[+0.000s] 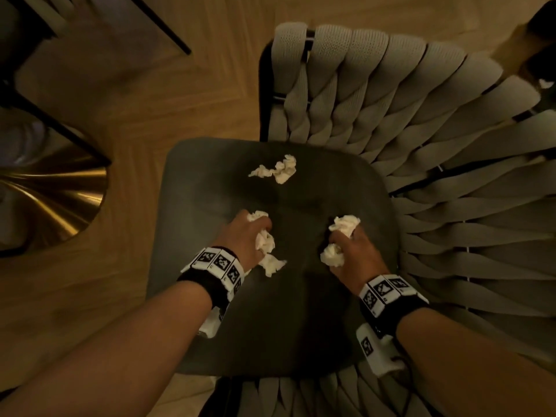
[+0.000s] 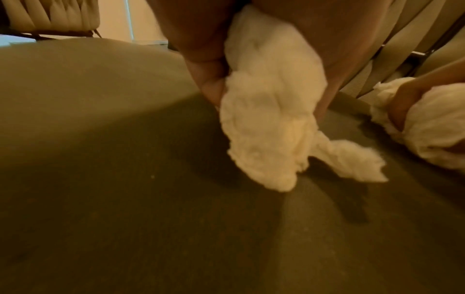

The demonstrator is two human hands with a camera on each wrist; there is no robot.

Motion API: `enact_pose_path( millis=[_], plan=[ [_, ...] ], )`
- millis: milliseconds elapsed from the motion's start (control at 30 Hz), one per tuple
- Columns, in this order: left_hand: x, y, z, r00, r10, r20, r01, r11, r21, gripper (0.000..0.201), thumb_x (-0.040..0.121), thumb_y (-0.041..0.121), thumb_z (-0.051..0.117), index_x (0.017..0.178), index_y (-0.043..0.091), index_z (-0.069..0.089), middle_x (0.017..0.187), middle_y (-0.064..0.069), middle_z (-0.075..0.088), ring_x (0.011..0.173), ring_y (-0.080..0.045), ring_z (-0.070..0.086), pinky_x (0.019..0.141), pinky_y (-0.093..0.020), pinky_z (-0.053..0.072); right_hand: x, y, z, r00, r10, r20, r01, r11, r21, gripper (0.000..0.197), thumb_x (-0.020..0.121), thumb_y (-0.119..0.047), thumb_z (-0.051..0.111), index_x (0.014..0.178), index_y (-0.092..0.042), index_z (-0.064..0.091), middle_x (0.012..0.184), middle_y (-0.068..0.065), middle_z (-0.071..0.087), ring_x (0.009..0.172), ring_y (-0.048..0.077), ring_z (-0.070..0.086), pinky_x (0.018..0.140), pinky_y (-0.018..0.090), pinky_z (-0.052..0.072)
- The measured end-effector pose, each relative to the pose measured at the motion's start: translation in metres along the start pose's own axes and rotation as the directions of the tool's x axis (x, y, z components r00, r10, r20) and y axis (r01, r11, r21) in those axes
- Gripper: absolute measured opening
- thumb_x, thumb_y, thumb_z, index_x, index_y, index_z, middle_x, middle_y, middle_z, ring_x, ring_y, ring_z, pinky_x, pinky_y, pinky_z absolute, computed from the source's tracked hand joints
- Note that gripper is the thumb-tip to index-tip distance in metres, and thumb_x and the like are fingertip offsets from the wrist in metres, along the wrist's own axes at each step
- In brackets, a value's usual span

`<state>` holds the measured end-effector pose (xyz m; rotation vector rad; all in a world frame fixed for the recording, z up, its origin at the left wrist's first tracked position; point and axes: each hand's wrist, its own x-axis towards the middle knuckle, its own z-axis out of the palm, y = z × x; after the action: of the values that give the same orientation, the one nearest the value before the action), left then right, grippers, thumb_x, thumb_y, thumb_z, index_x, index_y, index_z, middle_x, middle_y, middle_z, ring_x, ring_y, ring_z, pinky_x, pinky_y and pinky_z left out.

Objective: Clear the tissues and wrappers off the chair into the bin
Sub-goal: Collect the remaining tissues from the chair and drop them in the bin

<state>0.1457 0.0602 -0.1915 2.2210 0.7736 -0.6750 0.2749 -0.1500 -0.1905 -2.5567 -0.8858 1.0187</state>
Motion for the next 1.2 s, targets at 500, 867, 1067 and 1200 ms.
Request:
enact_pose_path(
  millis=[500, 867, 1067, 1200],
  plan=[
    [-0.083, -0.034, -0.031, 0.976, -0.086, -0.200, 0.036, 0.970, -0.242, 0.044, 0.064, 0.013, 0.077, 0.100, 0.031, 0.060, 0.091, 0.004, 0.048, 0.079, -0.013, 0.050, 0.066, -0.015, 0.035, 0.131, -0.120, -0.038, 0.915, -0.350, 0.201, 0.404, 0.783, -0.473, 0.057, 0.079, -0.028, 0.066, 0.131, -0.028, 0.043, 0.141, 0.012, 0.030, 0.128, 0.042, 0.029, 0.105, 0.053, 0.034],
    [-0.116, -0.060, -0.044, 0.946, -0.172, -0.273, 0.087, 0.950, -0.298, 0.048, 0.058, 0.012, 0.078, 0.091, 0.038, 0.055, 0.090, 0.003, 0.050, 0.076, -0.010, 0.051, 0.062, -0.015, 0.037, 0.108, -0.111, -0.033, 0.951, -0.247, 0.189, 0.282, 0.940, -0.191, 0.055, 0.072, -0.026, 0.075, 0.123, -0.019, 0.056, 0.131, 0.015, 0.047, 0.116, 0.037, 0.052, 0.100, 0.039, 0.044],
    [-0.199, -0.076, -0.075, 0.892, -0.316, -0.324, 0.143, 0.876, -0.460, 0.042, 0.064, 0.009, 0.077, 0.091, 0.033, 0.057, 0.088, 0.002, 0.053, 0.066, -0.001, 0.045, 0.058, -0.008, 0.030, 0.004, -0.137, -0.052, 0.943, -0.306, 0.129, 0.317, 0.946, -0.069, 0.043, 0.065, -0.023, 0.082, 0.103, -0.017, 0.064, 0.097, 0.003, 0.055, 0.092, 0.026, 0.059, 0.078, 0.025, 0.038],
    [-0.279, -0.105, -0.094, 0.818, -0.436, -0.375, 0.189, 0.820, -0.541, 0.049, 0.063, 0.013, 0.079, 0.081, 0.047, 0.049, 0.086, 0.007, 0.058, 0.080, -0.012, 0.051, 0.073, -0.028, 0.041, -0.060, -0.196, -0.074, 0.927, -0.351, 0.135, 0.357, 0.934, -0.020, 0.046, 0.065, -0.018, 0.085, 0.106, -0.017, 0.065, 0.107, 0.005, 0.061, 0.096, 0.019, 0.056, 0.085, 0.026, 0.039]
  ],
)
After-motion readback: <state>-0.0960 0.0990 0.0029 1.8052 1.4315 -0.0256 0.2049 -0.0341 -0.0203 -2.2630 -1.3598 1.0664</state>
